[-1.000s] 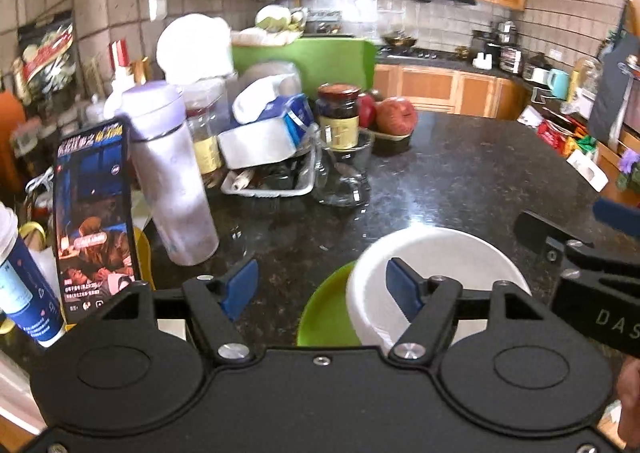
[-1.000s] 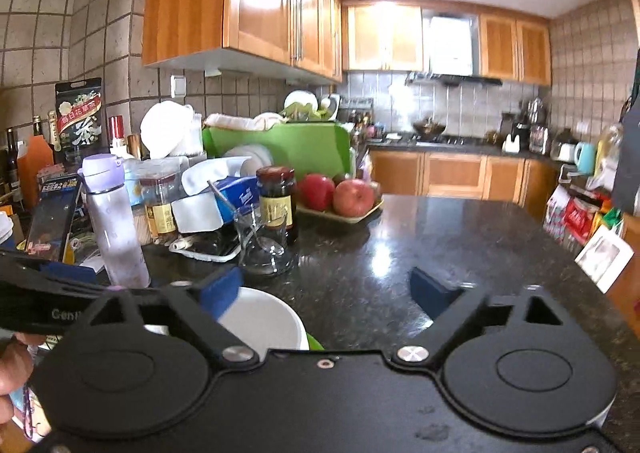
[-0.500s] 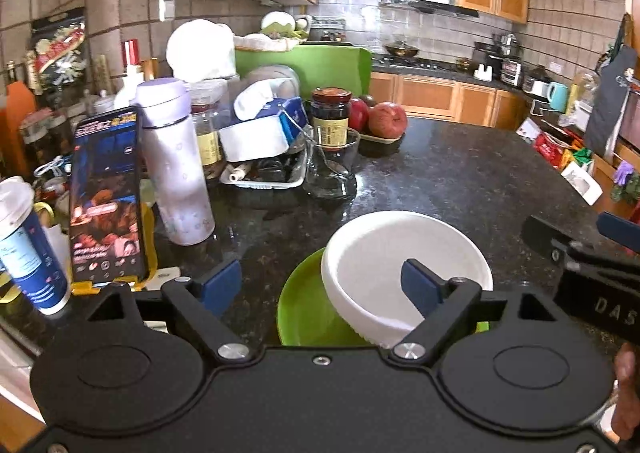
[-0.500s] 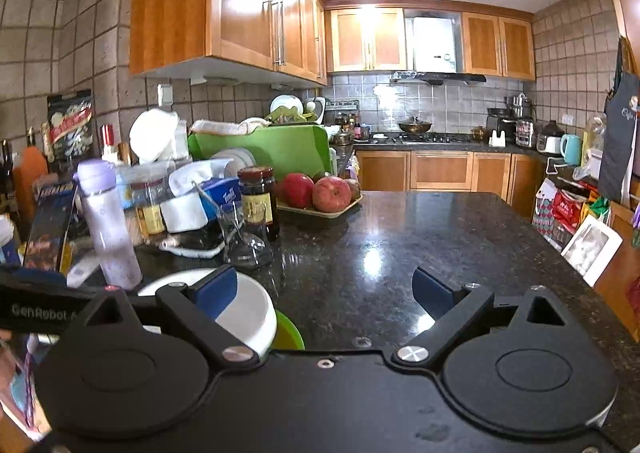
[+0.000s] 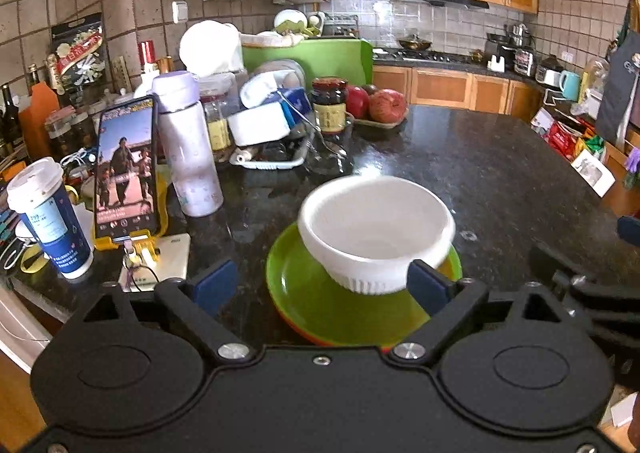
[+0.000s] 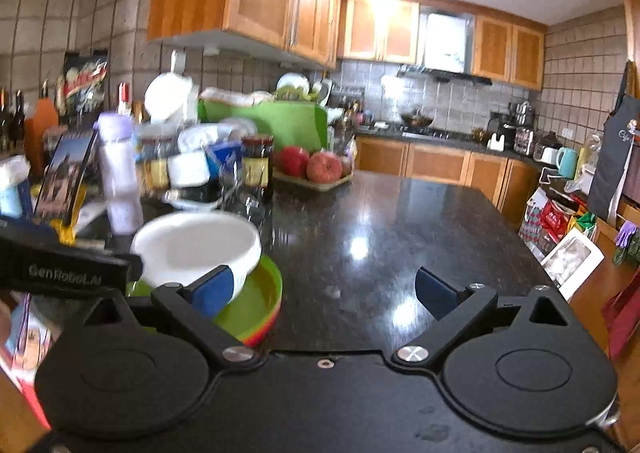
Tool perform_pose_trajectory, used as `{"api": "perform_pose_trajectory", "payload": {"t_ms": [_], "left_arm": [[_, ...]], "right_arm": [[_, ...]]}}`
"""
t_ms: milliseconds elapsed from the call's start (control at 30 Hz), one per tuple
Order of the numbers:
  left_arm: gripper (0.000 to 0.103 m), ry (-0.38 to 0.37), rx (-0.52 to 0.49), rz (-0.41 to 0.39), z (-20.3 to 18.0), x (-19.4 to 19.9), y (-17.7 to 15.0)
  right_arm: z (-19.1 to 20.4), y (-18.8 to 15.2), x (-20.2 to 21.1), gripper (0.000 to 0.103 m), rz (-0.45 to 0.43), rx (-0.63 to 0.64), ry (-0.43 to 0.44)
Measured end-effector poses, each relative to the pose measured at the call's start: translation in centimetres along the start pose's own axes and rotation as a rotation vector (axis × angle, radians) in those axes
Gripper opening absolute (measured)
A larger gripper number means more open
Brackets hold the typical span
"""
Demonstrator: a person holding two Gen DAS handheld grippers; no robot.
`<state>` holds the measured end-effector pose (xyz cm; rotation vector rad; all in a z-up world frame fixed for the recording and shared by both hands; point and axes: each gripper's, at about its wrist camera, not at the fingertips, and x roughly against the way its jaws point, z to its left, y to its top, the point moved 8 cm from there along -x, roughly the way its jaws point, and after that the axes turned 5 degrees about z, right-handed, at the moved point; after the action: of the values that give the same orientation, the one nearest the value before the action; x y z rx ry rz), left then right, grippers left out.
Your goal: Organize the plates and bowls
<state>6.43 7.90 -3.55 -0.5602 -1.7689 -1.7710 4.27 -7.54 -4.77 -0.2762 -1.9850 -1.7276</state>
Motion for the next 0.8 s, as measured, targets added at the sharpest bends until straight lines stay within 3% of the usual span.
{"api": "perform_pose_trajectory", "payload": {"t_ms": [267,800], "left_arm": [[0.099,0.016,0.017,-0.021,-0.5,1.4,-0.9],[0.102,0.046,0.048,-0.029,0.3,2.1,-2.0]], "right_arm": [[0.6,-1.0,1.9,0.103,-0.013,0.077,-0.020],[0.0,-1.2,3.3,0.103,-0.033,-0.024,-0.072]]}}
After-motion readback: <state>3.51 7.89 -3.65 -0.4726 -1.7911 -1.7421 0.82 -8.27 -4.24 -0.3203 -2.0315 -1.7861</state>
